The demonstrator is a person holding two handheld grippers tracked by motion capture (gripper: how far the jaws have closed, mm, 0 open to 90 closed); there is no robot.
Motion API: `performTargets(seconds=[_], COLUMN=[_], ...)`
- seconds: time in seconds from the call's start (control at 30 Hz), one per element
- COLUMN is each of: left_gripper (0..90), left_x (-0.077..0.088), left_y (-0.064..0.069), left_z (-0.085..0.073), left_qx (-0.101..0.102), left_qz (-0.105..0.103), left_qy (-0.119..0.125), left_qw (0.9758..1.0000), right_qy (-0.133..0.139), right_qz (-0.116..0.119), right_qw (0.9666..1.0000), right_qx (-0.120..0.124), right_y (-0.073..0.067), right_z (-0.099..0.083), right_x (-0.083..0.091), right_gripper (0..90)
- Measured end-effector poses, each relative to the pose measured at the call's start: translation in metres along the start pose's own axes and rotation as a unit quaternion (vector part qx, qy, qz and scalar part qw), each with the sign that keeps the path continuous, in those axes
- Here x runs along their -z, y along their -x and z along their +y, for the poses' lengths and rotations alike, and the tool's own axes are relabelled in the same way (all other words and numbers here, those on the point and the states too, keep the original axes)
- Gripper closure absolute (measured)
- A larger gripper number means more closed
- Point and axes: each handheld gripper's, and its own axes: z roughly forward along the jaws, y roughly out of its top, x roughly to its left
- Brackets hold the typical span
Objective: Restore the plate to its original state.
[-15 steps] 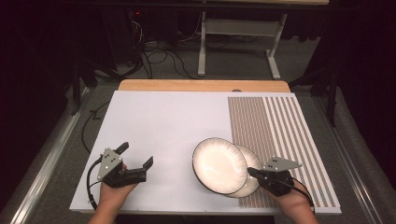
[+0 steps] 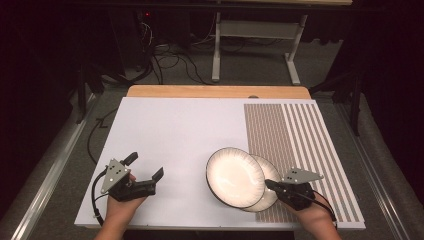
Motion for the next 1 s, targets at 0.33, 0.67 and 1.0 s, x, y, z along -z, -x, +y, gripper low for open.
performTargets(seconds=[0.33,0.67,1.0], left_gripper=[0.1,0.1,0.1], left_x=[0.0,0.0015,0.0012], left_y=[0.0016,0.001,0.0004], left_z=[0.0007,0.0013,0.0011], left_qx=[-0.009,-0.005,-0.003], left_qz=[-0.001,-0.002,-0.005], left_qy=[0.001,0.007,0.006], left_qw=[1.0,1.0,1.0], right_qy=[0.001,0.001,0.002], right_qz=[0.0,-0.003,-0.005], right_qw=[1.0,1.0,1.0], right_qx=[0.004,0.004,0.003], right_y=[-0.0002,-0.0007,-0.0011], right_z=[0.0008,0.0009,0.0011], right_x=[0.0002,0.001,0.0013], right_gripper=[90.0,90.0,90.0])
